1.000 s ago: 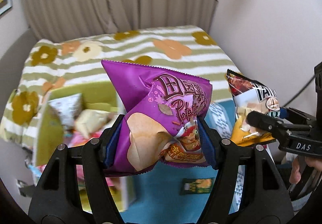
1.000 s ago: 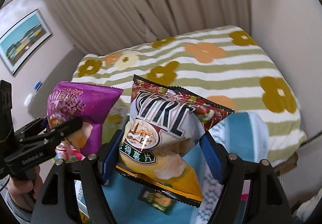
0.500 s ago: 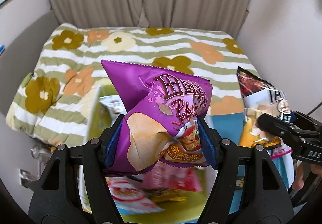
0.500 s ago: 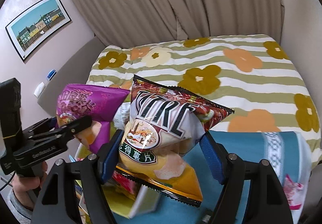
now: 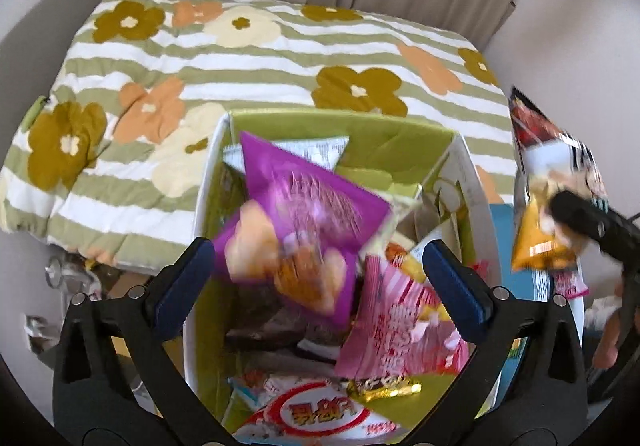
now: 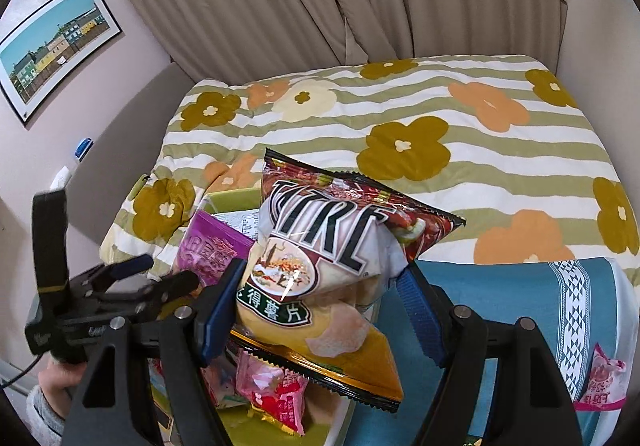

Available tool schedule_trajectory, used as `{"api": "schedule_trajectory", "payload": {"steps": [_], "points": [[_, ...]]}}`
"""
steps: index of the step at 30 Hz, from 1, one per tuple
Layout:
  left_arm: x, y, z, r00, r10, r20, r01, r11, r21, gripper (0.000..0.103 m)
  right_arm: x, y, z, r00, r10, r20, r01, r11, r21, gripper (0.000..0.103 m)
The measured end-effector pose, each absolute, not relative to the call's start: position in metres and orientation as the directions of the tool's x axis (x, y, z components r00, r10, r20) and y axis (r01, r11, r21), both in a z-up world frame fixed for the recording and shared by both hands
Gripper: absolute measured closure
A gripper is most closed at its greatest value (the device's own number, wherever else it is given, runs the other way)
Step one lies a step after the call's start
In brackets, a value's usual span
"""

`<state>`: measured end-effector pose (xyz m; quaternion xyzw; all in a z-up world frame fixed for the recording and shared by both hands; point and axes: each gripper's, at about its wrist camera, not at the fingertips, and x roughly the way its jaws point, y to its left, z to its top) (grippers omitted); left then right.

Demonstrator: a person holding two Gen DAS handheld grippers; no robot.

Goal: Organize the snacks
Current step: 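Carry both chip bags into the yellow box and open both tools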

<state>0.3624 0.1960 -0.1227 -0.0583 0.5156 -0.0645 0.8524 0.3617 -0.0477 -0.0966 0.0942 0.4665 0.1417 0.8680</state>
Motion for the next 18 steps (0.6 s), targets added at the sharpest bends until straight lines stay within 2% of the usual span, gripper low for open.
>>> {"api": "schedule_trajectory", "payload": {"steps": [14, 15, 16, 18], "points": [[0.345, 0.199, -0.129, 0.451, -0.168, -0.876, 0.081, 0.986, -0.147, 0.000, 0.403, 0.008, -0.117, 0.479, 0.284, -0.831, -0.259, 0.950, 0.175, 0.028], [0.346, 0.201, -0.129, 0.451, -0.166, -0.877, 0.080, 0.986, -0.145, 0.000, 0.406, 0.011, -0.120, 0.480, 0.280, -0.831, -0.259, 0.951, 0.171, 0.022], [0.346, 0.203, -0.130, 0.451, -0.162, -0.878, 0.077, 0.987, -0.142, 0.000, 0.408, 0.013, -0.122, 0.482, 0.277, -0.831, -0.258, 0.952, 0.167, 0.012], [0.347, 0.205, -0.130, 0.450, -0.159, -0.879, 0.075, 0.987, -0.140, 0.000, 0.409, 0.015, -0.125, 0.491, 0.274, -0.827, -0.250, 0.954, 0.168, 0.001]]}}
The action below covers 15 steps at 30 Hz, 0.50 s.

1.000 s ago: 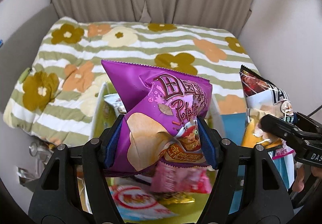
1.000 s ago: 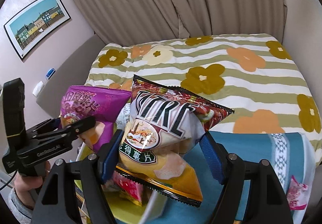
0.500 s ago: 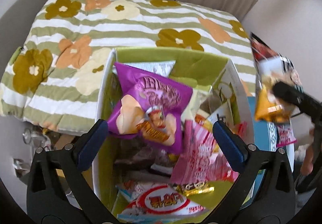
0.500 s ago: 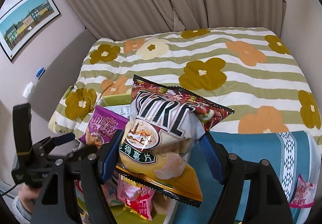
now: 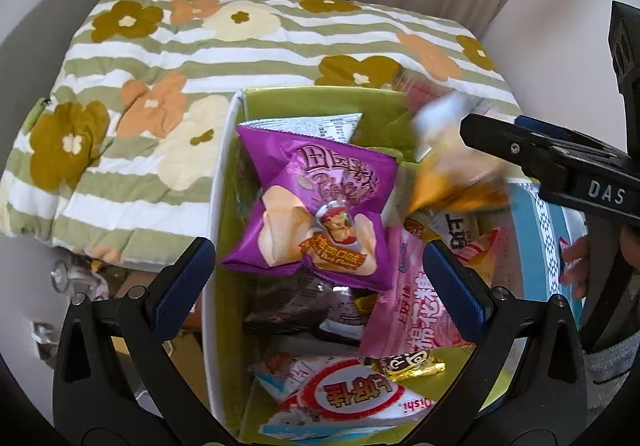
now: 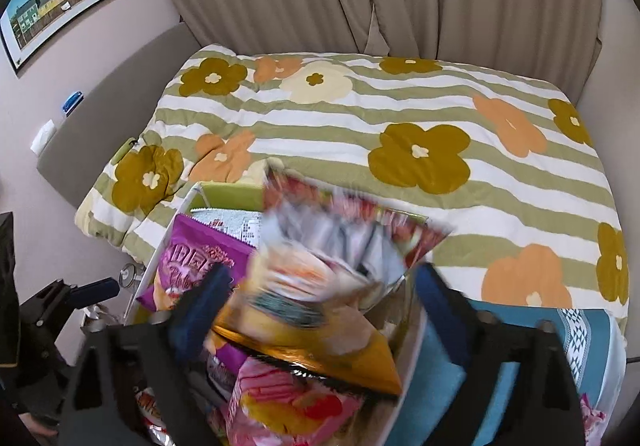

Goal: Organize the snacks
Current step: 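Carry both chip bags into the yellow box and open both tools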

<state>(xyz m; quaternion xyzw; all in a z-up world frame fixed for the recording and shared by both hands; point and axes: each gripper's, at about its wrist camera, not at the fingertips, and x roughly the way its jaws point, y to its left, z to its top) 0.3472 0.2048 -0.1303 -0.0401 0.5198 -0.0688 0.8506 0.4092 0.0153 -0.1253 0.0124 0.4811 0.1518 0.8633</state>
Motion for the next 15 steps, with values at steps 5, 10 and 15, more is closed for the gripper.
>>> {"api": "schedule_trajectory", "payload": {"steps": [5, 10, 15], "points": [[0.348, 0.209, -0.132, 0.452, -0.152, -0.879, 0.076, 0.988, -0.131, 0.000, 0.404, 0.018, -0.129, 0.516, 0.266, -0.814, -0.247, 0.956, 0.156, 0.001], [0.347, 0.209, -0.131, 0.455, -0.144, -0.879, 0.084, 0.989, -0.119, 0.000, 0.401, 0.013, -0.130, 0.521, 0.257, -0.814, -0.226, 0.961, 0.159, 0.001], [0.346, 0.207, -0.130, 0.451, -0.143, -0.881, 0.084, 0.990, -0.117, 0.000, 0.396, 0.010, -0.126, 0.522, 0.258, -0.813, -0.208, 0.963, 0.172, 0.001]]}}
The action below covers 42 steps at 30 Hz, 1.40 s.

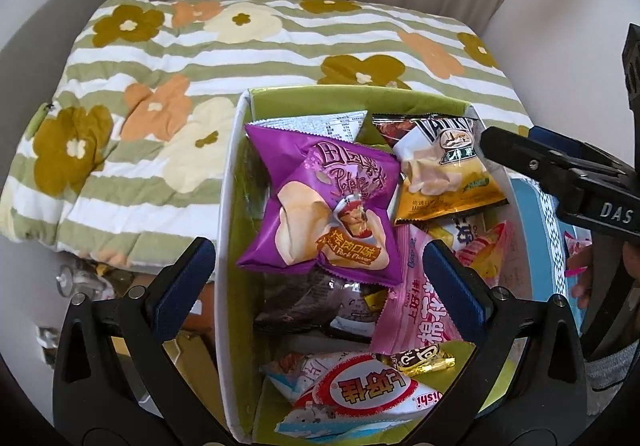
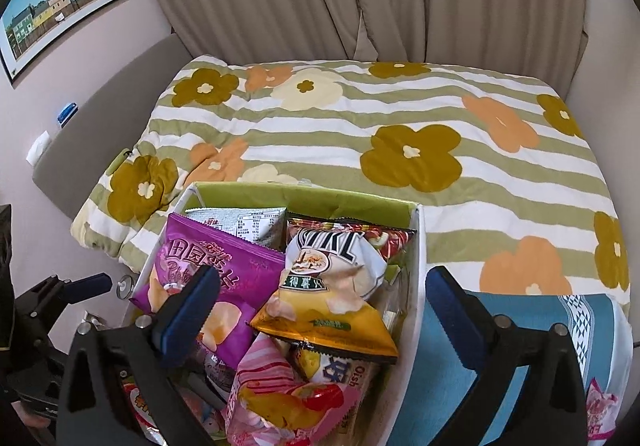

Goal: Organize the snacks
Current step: 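Carry both chip bags into the yellow box and open both tools, then move both tools back to the green cracker pack and pink pack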

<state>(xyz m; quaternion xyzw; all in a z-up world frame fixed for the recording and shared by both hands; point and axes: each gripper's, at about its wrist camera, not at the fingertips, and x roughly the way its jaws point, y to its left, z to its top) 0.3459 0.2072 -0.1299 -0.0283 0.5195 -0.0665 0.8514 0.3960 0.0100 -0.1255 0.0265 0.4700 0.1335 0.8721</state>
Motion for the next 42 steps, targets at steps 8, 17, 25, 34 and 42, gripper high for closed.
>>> {"api": "schedule_trajectory", "payload": {"steps": [8, 17, 25, 34, 42], "points": [[0.331, 0.192, -0.113, 0.484, -0.137, -0.865, 0.085, 0.990, -0.109, 0.000, 0.373, -0.009, -0.104, 0.546, 0.257, -0.797, -0.198, 0.964, 0.176, 0.001], [0.278, 0.138, -0.078, 0.558, -0.105, -0.823, 0.047, 0.994, -0.095, 0.000, 0.318, -0.071, -0.069, 0.609, 0.267, -0.747, -0.201, 0.963, 0.180, 0.001], [0.225, 0.056, -0.065, 0.601, -0.124, -0.790, 0.073, 0.992, -0.100, 0.000, 0.263, -0.145, -0.045, 0.663, 0.232, -0.712, -0.198, 0.971, 0.132, 0.001], [0.187, -0.050, -0.103, 0.538, -0.184, -0.823, 0.125, 0.982, -0.138, 0.000, 0.216, -0.239, -0.054, 0.673, 0.169, -0.720, -0.134, 0.985, 0.107, 0.001], [0.166, -0.118, -0.161, 0.489, -0.200, -0.849, 0.149, 0.978, -0.145, 0.000, 0.189, -0.303, -0.087, 0.671, 0.137, -0.728, -0.081, 0.990, 0.111, 0.001]]}}
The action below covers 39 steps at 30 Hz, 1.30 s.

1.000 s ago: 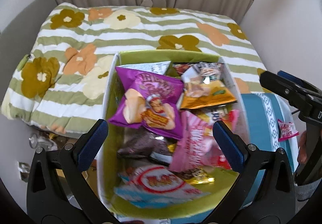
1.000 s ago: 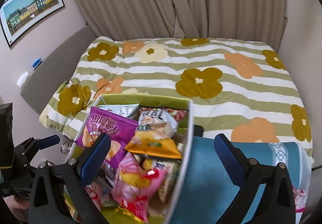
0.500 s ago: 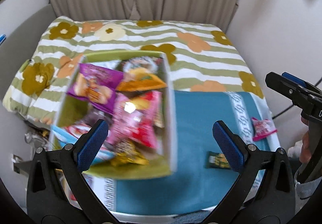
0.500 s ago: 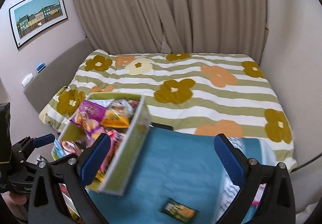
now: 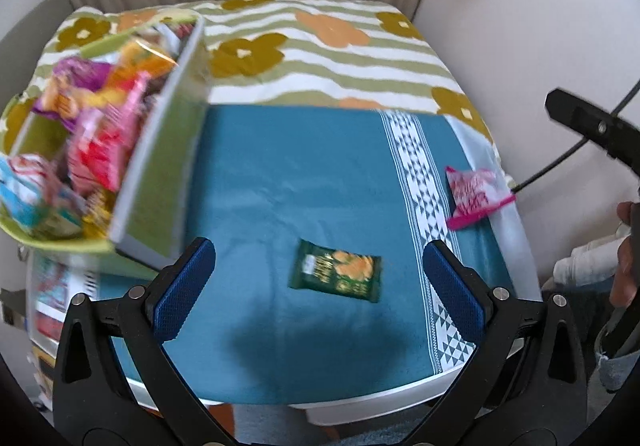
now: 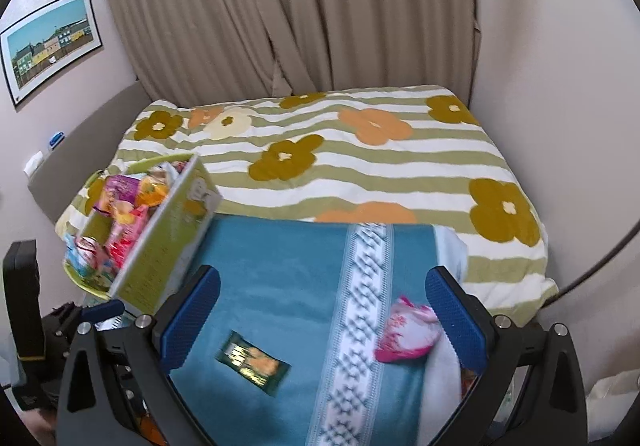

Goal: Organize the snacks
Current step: 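Move both tools back to the green cracker pack and pink pack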

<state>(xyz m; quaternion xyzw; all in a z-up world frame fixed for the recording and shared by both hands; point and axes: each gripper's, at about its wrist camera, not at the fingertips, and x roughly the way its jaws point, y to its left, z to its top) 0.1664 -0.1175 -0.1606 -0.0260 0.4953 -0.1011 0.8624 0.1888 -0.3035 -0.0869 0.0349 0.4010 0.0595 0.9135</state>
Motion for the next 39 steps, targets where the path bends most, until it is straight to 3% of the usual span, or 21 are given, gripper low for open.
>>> {"api": "schedule_trajectory", "payload": {"steps": [14, 33, 39], "points": [[0.181, -0.161, -0.282, 0.419, -0.120, -0.900, 0.215, 0.976, -0.030, 0.000, 0.187, -0.339, -0.188, 0.615, 0.041, -0.788, 0.010, 0.998, 0.060, 0.001], [0.196, -0.167, -0.300, 0.360, -0.134, -0.923, 0.313, 0.949, -0.015, 0.001, 0.207, -0.325, -0.222, 0.564, -0.082, -0.821, 0.038, 0.997, -0.073, 0.001], [0.195, -0.162, -0.297, 0.357, -0.142, -0.923, 0.330, 0.944, -0.017, 0.010, 0.213, -0.326, -0.229, 0.554, -0.109, -0.825, 0.043, 0.994, -0.103, 0.001]]}}
